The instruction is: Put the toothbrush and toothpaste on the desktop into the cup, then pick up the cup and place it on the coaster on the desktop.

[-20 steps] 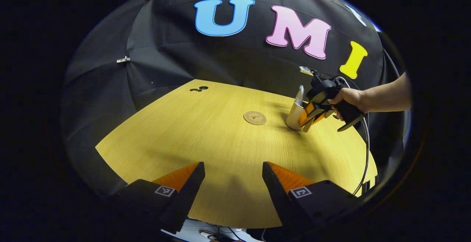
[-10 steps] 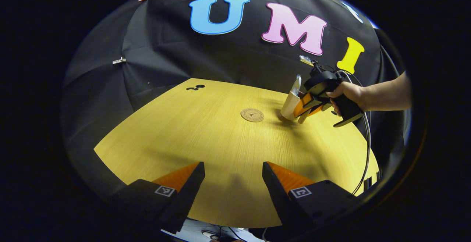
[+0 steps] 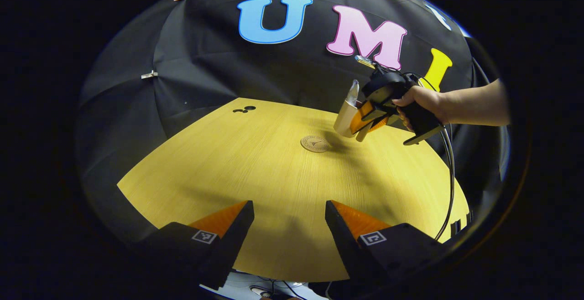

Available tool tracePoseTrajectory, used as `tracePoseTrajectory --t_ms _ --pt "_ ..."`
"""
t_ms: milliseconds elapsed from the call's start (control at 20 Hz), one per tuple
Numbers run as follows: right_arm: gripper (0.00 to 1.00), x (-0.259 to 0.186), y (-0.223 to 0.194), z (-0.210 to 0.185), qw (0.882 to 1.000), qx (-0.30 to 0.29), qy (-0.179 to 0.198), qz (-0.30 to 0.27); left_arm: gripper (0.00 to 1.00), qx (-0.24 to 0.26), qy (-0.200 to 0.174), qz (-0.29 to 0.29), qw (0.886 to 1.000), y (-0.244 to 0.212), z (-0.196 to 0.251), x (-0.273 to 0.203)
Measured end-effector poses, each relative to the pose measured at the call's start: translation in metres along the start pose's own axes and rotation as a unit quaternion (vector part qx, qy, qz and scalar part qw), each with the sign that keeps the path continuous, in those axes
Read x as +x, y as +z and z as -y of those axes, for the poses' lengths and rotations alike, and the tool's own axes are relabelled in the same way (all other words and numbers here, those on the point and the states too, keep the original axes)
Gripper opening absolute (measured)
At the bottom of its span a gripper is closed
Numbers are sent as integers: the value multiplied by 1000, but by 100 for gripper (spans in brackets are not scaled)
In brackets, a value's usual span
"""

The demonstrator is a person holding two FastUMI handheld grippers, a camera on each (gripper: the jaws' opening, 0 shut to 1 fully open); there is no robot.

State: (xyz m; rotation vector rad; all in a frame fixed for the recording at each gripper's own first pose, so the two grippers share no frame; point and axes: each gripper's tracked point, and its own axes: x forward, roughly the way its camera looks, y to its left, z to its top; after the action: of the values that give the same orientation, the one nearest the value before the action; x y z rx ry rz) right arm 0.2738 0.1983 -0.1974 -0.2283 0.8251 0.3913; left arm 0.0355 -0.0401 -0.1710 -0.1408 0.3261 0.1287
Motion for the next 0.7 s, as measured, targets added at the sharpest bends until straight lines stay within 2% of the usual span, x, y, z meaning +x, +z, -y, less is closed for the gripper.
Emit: tracePoseTrajectory --t_ms 200,350,700 --pt "28 14 4 -30 1000 -24 10 -5 98 -4 11 -6 1000 -9 -13 -7" --pt "28 24 -2 -42 999 -20 19 -17 98 -9 22 -13 1000 -15 -23 -13" --pt "28 51 -12 -64 998 -51 10 -38 98 -13 39 -20 999 -22 -37 -22"
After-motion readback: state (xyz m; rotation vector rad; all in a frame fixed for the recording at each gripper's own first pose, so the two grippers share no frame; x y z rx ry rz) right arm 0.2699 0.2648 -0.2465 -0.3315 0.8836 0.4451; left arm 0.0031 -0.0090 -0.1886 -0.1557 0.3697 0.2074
